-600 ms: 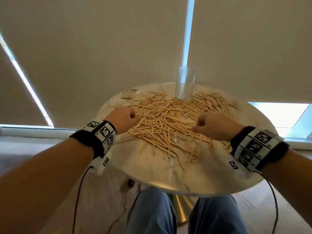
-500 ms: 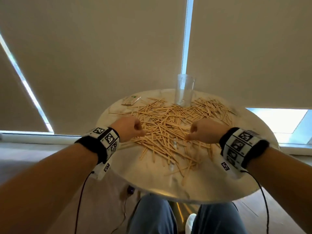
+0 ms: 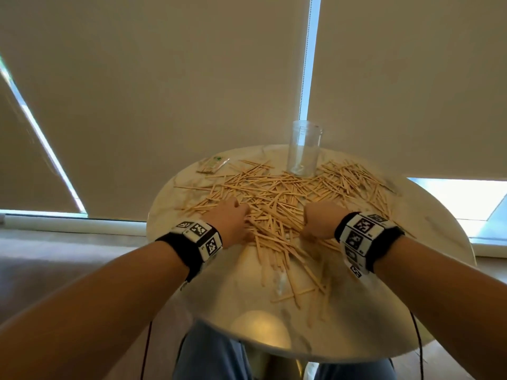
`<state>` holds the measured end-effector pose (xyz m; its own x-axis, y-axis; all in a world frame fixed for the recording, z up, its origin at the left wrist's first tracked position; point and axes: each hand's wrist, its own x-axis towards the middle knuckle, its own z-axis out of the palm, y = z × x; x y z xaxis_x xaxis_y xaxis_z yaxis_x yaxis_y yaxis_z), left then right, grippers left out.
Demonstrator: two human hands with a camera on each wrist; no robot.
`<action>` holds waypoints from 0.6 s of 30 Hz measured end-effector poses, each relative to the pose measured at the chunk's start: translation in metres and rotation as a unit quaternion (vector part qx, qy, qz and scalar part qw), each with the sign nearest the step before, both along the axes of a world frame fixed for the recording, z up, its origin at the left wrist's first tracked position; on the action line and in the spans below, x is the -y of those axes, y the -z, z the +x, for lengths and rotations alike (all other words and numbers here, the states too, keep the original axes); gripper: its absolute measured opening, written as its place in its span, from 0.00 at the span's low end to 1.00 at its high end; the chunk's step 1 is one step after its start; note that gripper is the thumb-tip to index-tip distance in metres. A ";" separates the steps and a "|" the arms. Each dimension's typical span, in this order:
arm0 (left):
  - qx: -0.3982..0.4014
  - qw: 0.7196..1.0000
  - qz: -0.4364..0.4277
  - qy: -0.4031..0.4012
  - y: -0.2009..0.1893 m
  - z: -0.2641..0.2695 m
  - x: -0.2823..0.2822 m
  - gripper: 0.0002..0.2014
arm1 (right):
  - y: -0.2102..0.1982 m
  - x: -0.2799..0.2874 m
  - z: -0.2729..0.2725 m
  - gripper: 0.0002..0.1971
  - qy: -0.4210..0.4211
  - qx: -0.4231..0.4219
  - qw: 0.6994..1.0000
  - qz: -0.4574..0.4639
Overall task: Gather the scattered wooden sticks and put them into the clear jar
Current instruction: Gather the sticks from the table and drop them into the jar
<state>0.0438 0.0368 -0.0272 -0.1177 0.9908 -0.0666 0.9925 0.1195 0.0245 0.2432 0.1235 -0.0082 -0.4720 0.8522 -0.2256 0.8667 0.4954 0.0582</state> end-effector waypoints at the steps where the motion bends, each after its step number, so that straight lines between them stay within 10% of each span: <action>1: -0.006 1.000 0.005 -0.018 0.004 0.003 -0.004 0.34 | -0.001 -0.002 0.000 0.12 0.000 -0.001 1.000 -0.002; 7: -0.022 0.998 -0.051 -0.043 0.000 0.022 -0.016 0.52 | 0.005 -0.018 0.007 0.23 0.024 -0.010 1.000 0.017; 18: 0.023 0.999 -0.031 -0.030 0.008 0.043 -0.034 0.24 | 0.005 -0.026 0.011 0.16 0.009 -0.014 1.000 -0.010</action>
<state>0.0863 0.0712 -0.0354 -0.1723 0.9759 -0.1343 0.9815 0.1816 0.0604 0.2547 0.1496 -0.0133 -0.4627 0.8564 -0.2291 0.8768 0.4802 0.0243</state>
